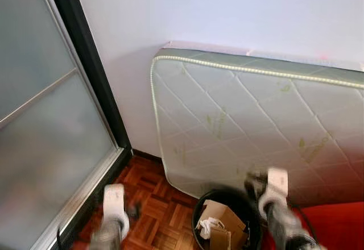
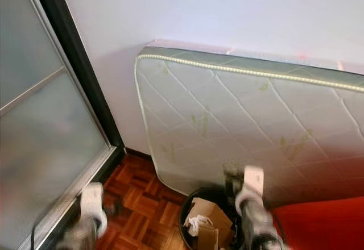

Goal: Clean up the room

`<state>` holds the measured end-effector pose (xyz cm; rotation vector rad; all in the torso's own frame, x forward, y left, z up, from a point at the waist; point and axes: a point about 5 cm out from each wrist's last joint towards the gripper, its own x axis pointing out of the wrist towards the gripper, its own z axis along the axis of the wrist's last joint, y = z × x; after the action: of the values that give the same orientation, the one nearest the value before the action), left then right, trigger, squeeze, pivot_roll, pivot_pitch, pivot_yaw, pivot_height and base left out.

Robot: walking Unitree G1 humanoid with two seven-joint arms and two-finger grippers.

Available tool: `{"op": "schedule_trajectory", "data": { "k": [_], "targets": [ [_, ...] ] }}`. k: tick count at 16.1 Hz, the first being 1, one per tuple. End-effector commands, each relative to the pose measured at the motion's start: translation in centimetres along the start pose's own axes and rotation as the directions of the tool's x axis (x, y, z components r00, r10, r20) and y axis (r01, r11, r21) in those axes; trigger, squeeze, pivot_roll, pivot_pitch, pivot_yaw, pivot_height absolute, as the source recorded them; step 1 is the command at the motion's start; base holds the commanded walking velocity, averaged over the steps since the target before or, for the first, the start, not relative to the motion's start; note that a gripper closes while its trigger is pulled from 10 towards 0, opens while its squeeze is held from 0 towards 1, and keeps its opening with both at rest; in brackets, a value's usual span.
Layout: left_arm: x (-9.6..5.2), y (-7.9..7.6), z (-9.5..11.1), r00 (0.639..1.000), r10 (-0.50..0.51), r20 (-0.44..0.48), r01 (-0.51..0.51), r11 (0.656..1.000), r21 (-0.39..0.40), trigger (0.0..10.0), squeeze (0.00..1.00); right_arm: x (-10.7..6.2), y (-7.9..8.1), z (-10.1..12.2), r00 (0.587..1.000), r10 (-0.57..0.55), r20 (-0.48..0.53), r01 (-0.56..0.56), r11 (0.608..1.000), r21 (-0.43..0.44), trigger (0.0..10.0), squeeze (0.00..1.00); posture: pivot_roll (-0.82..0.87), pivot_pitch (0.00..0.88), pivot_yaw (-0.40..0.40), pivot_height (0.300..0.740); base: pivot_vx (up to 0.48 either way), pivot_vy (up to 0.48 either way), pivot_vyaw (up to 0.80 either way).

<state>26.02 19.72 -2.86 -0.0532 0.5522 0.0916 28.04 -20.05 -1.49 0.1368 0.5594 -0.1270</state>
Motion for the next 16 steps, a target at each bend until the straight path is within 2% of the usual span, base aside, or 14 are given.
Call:
{"op": "schedule_trajectory", "data": {
  "k": [1, 2, 3, 5, 7, 8, 11, 15, 16],
  "targets": [
    [0.4, 0.5, 1.8, 0.997, 0.005, 0.081, -0.005, 1.0, -0.008, 10.0, 0.0, 0.0, -0.5, 0.7, 0.999, -0.005, 0.051, 0.004, 1.0, 0.014, 10.0, 0.0, 0.0, 0.0, 0.022, 0.74, 0.0, 0.0, 0.0],
    [0.7, 0.2, 3.3, 0.989, -0.011, 0.148, 0.009, 1.0, 0.014, 10.0, 0.0, -0.2, -0.9, 0.8, 0.996, -0.004, 0.092, 0.001, 1.0, 0.026, 10.0, 0.0, 0.0, 0.0, 0.022, 0.74, 0.0, 0.0, 0.0],
    [0.9, -0.4, 6.4, 0.956, -0.051, 0.287, 0.036, 0.998, 0.057, 10.0, 0.0, -0.3, -1.2, 2.0, 0.982, 0.013, 0.19, -0.019, 0.999, 0.031, 10.0, 0.0, -0.01, 0.0, 0.023, 0.74, 0.0, 0.0, 0.0],
    [0.6, -0.8, 8.2, 0.909, -0.087, 0.407, 0.053, 0.994, 0.093, 10.0, 0.0, -0.7, -1.8, 2.6, 0.963, 0.016, 0.269, -0.019, 1.0, 0.012, 10.0, 0.0, -0.01, 0.0, 0.021, 0.74, 0.0, 0.0, 0.0],
    [0.0, -0.9, 7.4, 0.893, -0.089, 0.442, 0.049, 0.994, 0.101, 10.0, 0.0, -1.5, -2.8, 1.9, 0.949, -0.004, 0.316, 0.009, 1.0, -0.014, 10.0, 0.0, -0.02, 0.0, 0.019, 0.74, 0.0, 0.0, 0.0],
    [-0.7, -0.9, 6.2, 0.887, -0.083, 0.454, 0.035, 0.993, 0.114, 10.0, 0.0, -2.4, -3.5, 0.7, 0.94, -0.015, 0.34, 0.027, 0.999, -0.028, 10.0, 0.0, -0.02, 0.0, 0.019, 0.74, 0.0, 0.0, 0.0],
    [-2.1, -0.5, 3.7, 0.891, -0.074, 0.447, 0.016, 0.991, 0.131, 10.0, 0.0, -3.9, -4.5, -1.9, 0.948, -0.029, 0.318, 0.046, 0.998, -0.047, 10.0, 0.0, -0.02, 0.0, 0.017, 0.74, 0.0, 0.0, 0.0],
    [-4.7, 0.8, 0.9, 0.895, -0.048, 0.444, -0.022, 0.988, 0.151, 10.0, 0.0, -6.5, -6.4, -4.5, 0.943, -0.091, 0.319, 0.112, 0.993, -0.048, 10.0, 0.0, -0.01, 0.053, 0.014, 0.74, 0.0, 0.0, 0.0],
    [-5.7, 1.6, 0.2, 0.9, -0.022, 0.436, -0.046, 0.988, 0.145, 10.0, 0.0, -7.4, -7.1, -5.2, 0.94, -0.12, 0.32, 0.141, 0.989, -0.044, 10.0, 0.0, 0.0, 0.066, 0.016, 0.74, 0.0, 0.0, 0.0]
  ]
}}
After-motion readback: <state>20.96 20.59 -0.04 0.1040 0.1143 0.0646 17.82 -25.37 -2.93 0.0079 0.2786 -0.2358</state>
